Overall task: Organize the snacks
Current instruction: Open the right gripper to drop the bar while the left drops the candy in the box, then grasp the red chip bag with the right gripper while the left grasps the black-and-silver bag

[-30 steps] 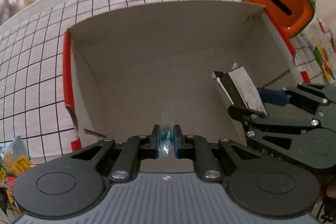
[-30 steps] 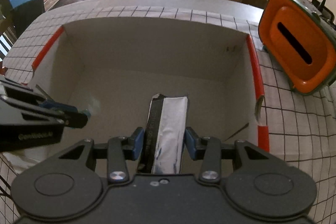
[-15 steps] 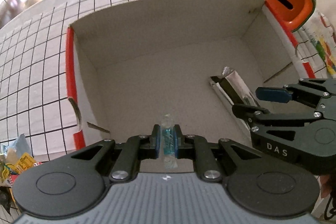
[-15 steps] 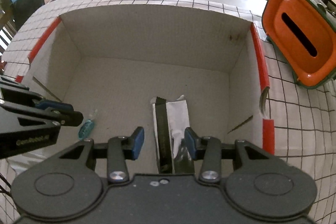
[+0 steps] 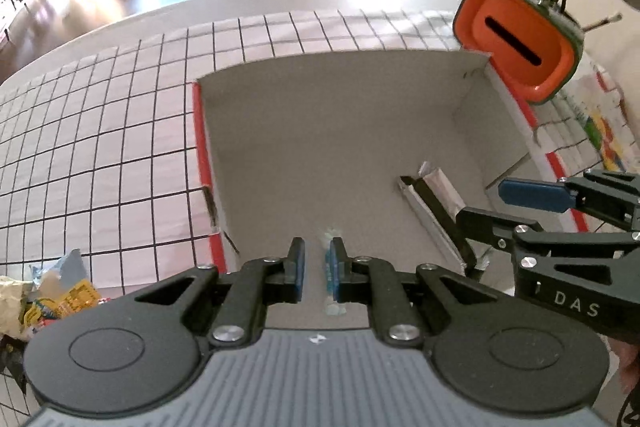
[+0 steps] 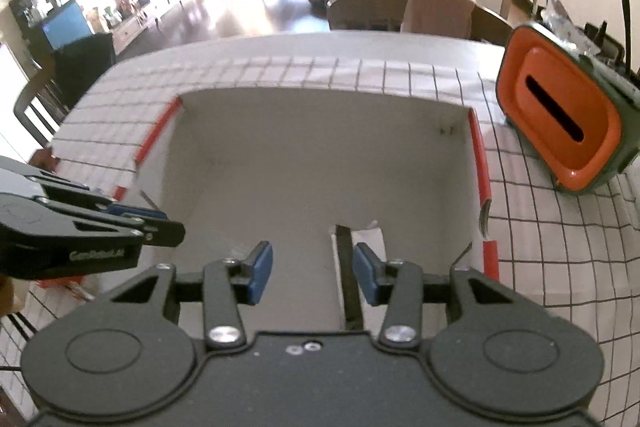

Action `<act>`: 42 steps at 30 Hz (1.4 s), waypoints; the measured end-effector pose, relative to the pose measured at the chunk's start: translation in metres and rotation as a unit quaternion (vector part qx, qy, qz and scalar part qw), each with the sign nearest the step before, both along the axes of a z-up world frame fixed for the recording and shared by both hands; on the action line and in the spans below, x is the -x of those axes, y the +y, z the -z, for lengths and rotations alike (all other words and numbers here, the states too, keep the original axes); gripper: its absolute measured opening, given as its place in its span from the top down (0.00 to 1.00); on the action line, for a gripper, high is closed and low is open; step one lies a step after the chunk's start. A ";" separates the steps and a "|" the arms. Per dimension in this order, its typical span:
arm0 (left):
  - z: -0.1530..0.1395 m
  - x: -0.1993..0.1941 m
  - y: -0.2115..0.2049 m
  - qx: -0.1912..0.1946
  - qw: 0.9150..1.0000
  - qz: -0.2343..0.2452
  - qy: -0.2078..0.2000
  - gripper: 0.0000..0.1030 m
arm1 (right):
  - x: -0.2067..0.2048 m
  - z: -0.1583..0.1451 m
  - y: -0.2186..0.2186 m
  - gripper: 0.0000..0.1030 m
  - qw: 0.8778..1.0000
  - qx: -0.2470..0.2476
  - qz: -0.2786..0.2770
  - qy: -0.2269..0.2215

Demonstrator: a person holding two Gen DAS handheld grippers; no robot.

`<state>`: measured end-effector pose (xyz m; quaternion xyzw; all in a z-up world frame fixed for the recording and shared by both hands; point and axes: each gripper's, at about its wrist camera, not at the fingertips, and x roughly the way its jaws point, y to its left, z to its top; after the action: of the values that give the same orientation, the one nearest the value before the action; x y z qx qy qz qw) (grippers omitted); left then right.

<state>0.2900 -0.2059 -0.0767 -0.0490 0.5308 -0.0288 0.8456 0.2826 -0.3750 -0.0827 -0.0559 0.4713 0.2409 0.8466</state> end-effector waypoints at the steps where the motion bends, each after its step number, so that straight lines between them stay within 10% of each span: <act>1: -0.004 0.004 0.002 0.002 1.000 -0.002 -0.005 0.88 | 0.002 -0.004 0.002 0.56 1.000 -0.004 -0.001 -0.004; 28: -0.064 0.101 0.087 0.009 0.993 -0.021 -0.116 0.70 | 0.069 -0.057 0.068 0.12 0.993 -0.086 -0.006 -0.075; 32: -0.067 0.115 0.109 0.008 0.991 -0.029 -0.127 0.46 | 0.078 -0.058 0.087 0.11 0.993 -0.091 -0.017 -0.076; 42: -0.067 0.155 0.167 -0.002 0.988 -0.043 -0.147 0.32 | 0.102 -0.060 0.141 0.02 0.990 -0.103 -0.047 -0.082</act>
<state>0.1345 -0.0392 -0.0095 -0.0657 0.3980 0.0014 0.9150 0.1808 -0.2339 -0.0226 -0.0099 0.3703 0.3220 0.8713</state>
